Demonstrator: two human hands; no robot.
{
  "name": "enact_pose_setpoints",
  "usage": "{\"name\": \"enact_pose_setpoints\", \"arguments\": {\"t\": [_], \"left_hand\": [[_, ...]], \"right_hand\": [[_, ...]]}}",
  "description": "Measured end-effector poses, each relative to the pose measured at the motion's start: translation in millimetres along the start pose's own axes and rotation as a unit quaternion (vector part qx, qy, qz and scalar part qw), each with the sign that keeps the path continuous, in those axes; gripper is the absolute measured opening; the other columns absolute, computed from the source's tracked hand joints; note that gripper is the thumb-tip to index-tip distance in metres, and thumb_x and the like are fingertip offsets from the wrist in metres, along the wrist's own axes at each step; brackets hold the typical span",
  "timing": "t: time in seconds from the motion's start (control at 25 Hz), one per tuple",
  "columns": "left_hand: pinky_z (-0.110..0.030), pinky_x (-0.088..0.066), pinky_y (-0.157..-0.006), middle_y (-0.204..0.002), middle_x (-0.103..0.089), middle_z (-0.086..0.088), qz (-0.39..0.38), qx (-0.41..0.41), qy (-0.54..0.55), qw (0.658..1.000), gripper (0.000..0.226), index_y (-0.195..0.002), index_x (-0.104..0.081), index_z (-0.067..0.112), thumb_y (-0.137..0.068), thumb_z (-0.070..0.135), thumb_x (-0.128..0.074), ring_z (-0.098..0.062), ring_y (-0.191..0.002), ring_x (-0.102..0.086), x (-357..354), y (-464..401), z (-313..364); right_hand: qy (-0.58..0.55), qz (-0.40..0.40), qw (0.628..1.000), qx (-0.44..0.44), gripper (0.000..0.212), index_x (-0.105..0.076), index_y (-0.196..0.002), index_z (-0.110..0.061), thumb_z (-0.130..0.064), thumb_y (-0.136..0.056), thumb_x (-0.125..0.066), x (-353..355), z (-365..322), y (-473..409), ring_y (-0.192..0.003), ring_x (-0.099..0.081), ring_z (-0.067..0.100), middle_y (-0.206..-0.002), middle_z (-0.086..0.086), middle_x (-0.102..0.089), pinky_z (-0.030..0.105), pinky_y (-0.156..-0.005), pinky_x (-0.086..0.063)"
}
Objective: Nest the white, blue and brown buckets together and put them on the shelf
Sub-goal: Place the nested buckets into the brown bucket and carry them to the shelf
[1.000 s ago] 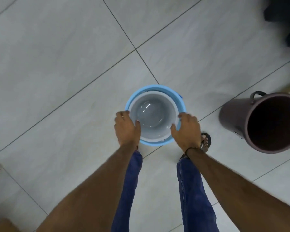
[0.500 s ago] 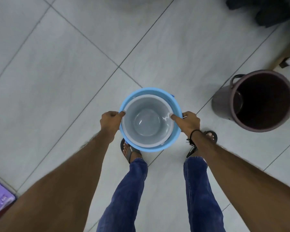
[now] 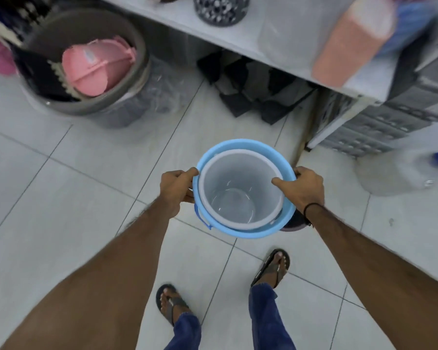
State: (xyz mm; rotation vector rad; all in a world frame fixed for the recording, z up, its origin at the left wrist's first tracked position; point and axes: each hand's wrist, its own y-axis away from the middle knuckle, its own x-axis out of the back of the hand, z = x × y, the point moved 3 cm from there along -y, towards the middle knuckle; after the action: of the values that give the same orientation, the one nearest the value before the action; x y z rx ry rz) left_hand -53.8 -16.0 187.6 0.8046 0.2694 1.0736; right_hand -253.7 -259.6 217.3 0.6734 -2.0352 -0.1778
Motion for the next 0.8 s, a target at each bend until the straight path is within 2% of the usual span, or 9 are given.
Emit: {"name": "enact_pose_setpoints", "arguments": {"t": [0.12,0.24,0.36,0.52,0.64,0.8], "left_hand": [[-0.029,-0.056,-0.042,-0.058,-0.068,-0.011,-0.035,-0.007,-0.016,0.999,0.033,-0.083,-0.068,-0.008,-0.080,0.025,-0.073,-0.023,-0.041,-0.063,-80,-2,24],[-0.030,-0.056,-0.043,-0.059,-0.069,-0.011,-0.040,0.013,-0.029,0.999,0.039,-0.090,-0.066,-0.012,-0.080,0.025,-0.073,-0.024,-0.042,-0.065,-147,-14,14],[-0.033,-0.059,-0.046,-0.067,-0.072,-0.014,-0.033,0.054,-0.046,0.997,0.036,-0.093,-0.068,-0.010,-0.084,0.025,-0.071,-0.024,-0.046,-0.068,-198,-34,-24],[-0.040,-0.064,-0.056,-0.084,-0.075,-0.022,-0.022,0.119,-0.056,0.991,0.032,-0.098,-0.068,-0.005,-0.087,0.024,-0.069,-0.026,-0.056,-0.073,-239,-59,-93],[-0.044,-0.064,-0.071,-0.097,-0.074,-0.022,-0.014,0.165,-0.042,0.985,0.031,-0.105,-0.066,-0.003,-0.090,0.024,-0.069,-0.029,-0.072,-0.074,-260,-68,-138],[-0.049,-0.052,-0.094,-0.116,-0.069,-0.018,0.017,0.189,-0.018,0.982,0.034,-0.109,-0.067,0.007,-0.088,0.034,-0.066,-0.032,-0.106,-0.065,-287,-77,-167]], "right_hand": [[0.010,0.040,0.999,-0.017,0.036,-0.069,-0.084,-0.021,-0.047,-0.062,-0.081,57,23,-42,-0.069,-0.067,0.022,-0.077,-0.001,-0.069,0.030,-0.061,-0.055],[0.021,0.042,0.998,-0.037,0.037,-0.071,-0.089,-0.021,-0.046,-0.063,-0.081,81,61,-85,-0.071,-0.069,0.023,-0.080,0.000,-0.071,0.033,-0.063,-0.058],[0.042,0.015,0.997,-0.059,0.035,-0.071,-0.089,-0.022,-0.045,-0.065,-0.079,76,114,-128,-0.071,-0.068,0.024,-0.080,-0.001,-0.071,0.033,-0.064,-0.058],[0.065,-0.039,0.995,-0.071,0.027,-0.071,-0.089,-0.021,-0.038,-0.069,-0.078,41,183,-170,-0.067,-0.065,0.022,-0.077,-0.002,-0.069,0.027,-0.060,-0.049],[0.071,-0.072,0.992,-0.077,0.028,-0.071,-0.099,-0.018,-0.034,-0.077,-0.078,12,224,-186,-0.072,-0.064,0.024,-0.082,0.000,-0.069,0.027,-0.062,-0.047],[0.081,-0.069,0.993,-0.052,0.039,-0.067,-0.113,-0.014,-0.035,-0.082,-0.078,-21,257,-204,-0.087,-0.066,0.029,-0.100,0.009,-0.070,0.030,-0.069,-0.049]]}}
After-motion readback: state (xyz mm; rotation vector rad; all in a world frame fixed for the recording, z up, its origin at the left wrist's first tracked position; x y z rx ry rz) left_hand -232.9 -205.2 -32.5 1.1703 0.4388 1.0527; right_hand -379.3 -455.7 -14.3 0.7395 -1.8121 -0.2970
